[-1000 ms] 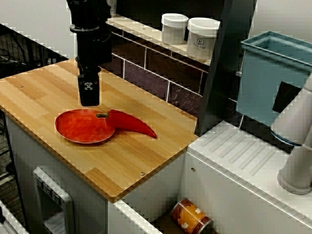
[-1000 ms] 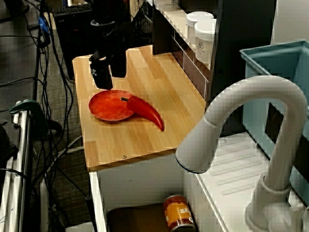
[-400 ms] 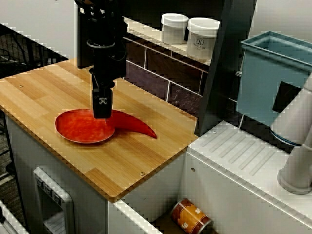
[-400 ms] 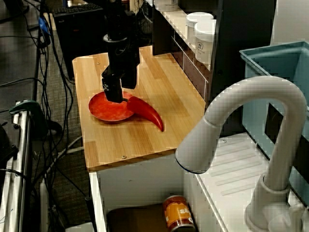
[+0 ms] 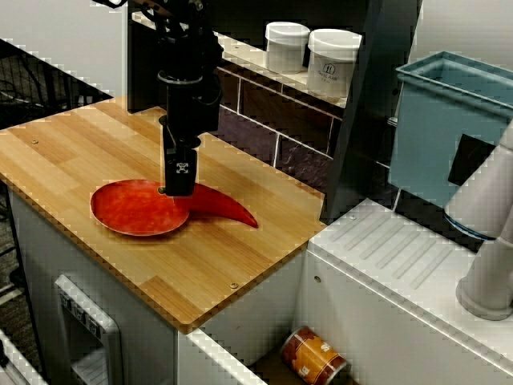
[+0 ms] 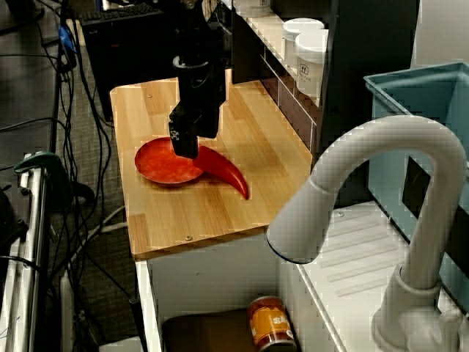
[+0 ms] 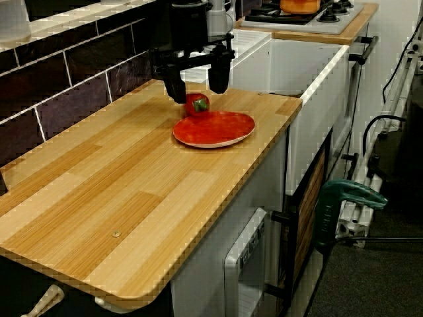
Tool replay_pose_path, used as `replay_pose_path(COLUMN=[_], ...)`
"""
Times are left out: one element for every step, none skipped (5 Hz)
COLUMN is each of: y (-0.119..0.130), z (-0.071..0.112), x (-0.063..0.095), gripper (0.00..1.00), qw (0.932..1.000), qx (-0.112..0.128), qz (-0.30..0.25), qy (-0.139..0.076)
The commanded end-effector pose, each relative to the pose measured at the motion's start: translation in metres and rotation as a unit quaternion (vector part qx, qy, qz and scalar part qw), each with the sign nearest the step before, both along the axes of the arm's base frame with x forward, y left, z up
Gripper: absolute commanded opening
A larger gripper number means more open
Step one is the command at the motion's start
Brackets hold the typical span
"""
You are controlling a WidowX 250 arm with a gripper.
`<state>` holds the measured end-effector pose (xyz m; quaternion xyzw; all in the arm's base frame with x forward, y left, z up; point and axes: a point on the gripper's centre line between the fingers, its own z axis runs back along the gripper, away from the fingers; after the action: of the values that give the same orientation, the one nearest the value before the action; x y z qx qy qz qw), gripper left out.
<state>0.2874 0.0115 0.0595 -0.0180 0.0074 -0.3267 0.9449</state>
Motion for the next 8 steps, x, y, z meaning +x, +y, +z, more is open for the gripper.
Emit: replay_pose_path(y=[-0.003, -0.008, -0.012, -0.011, -0.010, -0.006, 0.009, 0.026], z=[0.000, -0.007, -0.015, -0.021, -0.023, -0.010, 0.022, 0.047], x=[-0.003, -0.004, -0.002, -0.001, -0.004, -0.008, -0.014, -0.025], gripper=[1.00, 1.00, 1.00, 0.00, 0.00, 0.00, 0.00, 0.00], qw=[0.9998, 0.9999, 0.9999, 1.0000, 1.0000, 0.9999, 0.9983, 0.9963], qx=[0.002, 0.004, 0.008, 0.005, 0.005, -0.009, -0.056, -0.083], qz=[-0.006, -0.010, -0.009, -0.001, 0.001, 0.001, 0.002, 0.019], qy=[-0.017, -0.013, -0.005, -0.001, 0.003, 0.009, 0.018, 0.008])
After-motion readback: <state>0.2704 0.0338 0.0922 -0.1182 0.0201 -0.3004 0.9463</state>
